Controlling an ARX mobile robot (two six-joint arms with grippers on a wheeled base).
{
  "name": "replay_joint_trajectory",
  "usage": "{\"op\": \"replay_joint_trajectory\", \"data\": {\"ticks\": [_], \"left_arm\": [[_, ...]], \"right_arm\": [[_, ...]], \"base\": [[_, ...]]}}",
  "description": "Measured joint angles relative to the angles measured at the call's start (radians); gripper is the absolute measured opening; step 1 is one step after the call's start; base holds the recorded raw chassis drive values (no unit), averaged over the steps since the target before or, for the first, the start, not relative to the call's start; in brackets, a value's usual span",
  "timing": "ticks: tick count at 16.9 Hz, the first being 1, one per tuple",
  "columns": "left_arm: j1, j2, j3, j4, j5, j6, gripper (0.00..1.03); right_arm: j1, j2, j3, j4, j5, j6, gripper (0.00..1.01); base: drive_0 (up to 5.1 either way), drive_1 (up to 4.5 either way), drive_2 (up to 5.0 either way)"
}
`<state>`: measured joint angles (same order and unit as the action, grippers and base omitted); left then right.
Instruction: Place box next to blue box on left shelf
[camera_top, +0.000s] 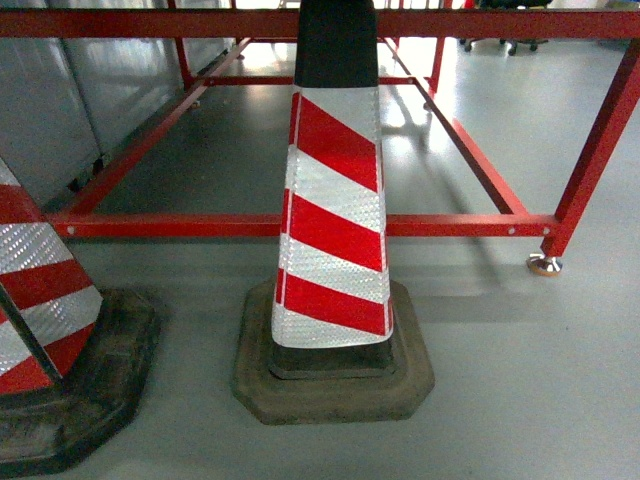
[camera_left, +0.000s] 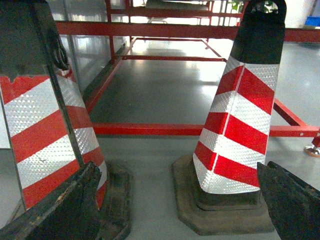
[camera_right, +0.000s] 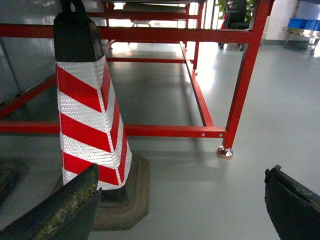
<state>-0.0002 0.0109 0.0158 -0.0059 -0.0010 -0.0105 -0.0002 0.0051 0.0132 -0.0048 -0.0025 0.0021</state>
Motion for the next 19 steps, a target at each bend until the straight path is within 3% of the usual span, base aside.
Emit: {"op": "replay_joint_trajectory", "data": {"ticks": [19], "left_arm": [[0.0,0.0,0.0,0.0,0.0,0.0,0.98]], "right_arm": [[0.0,0.0,0.0,-0.001,0.002,0.0,0.98]], "base": [[0.0,0.0,0.0]]}}
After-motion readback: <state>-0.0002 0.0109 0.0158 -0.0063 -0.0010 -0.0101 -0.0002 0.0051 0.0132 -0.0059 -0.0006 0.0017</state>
